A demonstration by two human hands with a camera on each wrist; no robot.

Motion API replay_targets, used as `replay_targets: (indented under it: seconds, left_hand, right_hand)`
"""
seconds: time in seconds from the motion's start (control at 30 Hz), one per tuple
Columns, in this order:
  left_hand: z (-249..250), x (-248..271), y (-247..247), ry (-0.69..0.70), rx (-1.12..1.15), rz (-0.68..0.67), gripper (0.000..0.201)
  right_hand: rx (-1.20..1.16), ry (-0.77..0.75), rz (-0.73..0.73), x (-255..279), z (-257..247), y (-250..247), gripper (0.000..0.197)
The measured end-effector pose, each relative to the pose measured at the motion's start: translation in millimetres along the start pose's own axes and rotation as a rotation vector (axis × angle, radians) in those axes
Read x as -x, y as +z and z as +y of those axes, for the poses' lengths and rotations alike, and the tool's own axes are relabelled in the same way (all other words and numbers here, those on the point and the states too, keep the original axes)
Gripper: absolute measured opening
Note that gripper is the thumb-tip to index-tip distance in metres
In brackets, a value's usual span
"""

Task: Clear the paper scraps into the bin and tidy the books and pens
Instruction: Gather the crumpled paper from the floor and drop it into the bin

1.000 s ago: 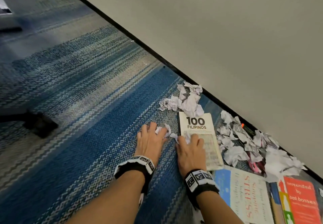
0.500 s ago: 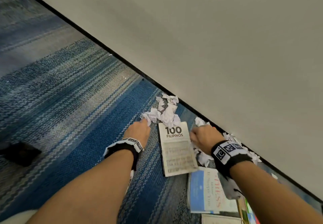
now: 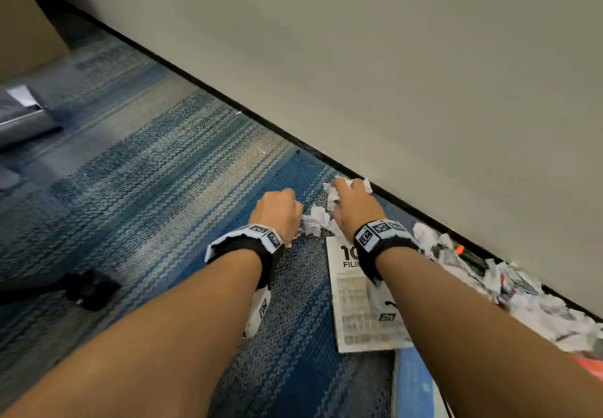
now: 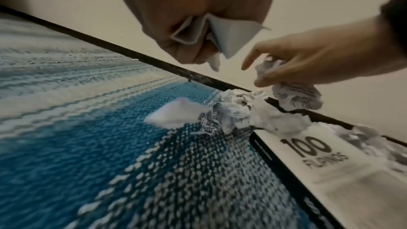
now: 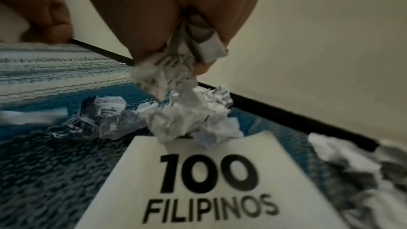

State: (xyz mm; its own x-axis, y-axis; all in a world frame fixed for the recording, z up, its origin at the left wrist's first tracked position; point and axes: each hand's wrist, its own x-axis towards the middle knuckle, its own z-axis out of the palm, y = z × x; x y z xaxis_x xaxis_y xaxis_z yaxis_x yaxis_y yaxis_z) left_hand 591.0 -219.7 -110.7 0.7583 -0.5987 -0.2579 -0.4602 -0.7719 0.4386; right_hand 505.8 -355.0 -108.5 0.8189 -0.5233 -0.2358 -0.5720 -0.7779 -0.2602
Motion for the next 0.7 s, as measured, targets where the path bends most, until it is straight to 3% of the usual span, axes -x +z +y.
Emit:
replay_targets:
  seconds: [0.1,0.23,0.4,0.5,0.63,0.7]
  left_hand:
    - [-1.7,-7.2,30.7,-0.096,0.004,0.111,0.040]
    - [-15.1,-0.9,66.2,-0.335,-0.017,0.164,0.086]
    - [-10.2,-7.8,90.0,-0.324,-0.042,0.187,0.097]
    - [7.2,-23.4,94.5,-0.154,-0.048,0.160,0.087]
    - [25.5,-33.3,98.8,0.125,-0.080,0.077,0.042]
    - [24.9,-35.8,99.8,0.188,-0.122,0.045,0.030]
  right_hand:
    - [0.126,-0.022,0.058,-11.7,9.0,27.3,0.055]
    - [0.303,-0.082,0.000,-18.3,36.0,42.6,0.077]
    - [0.156,0.014,-0.036,-21.2,51.2,56.1,0.088]
    - [0.178,0.014,-0.046,-25.0,50.7,62.0,0.085]
    - [0.229,-0.062,0.019,-30.3,56.8,60.7,0.067]
    - [0.217,-0.091,0.056,-27.9,56.1,63.1,0.051]
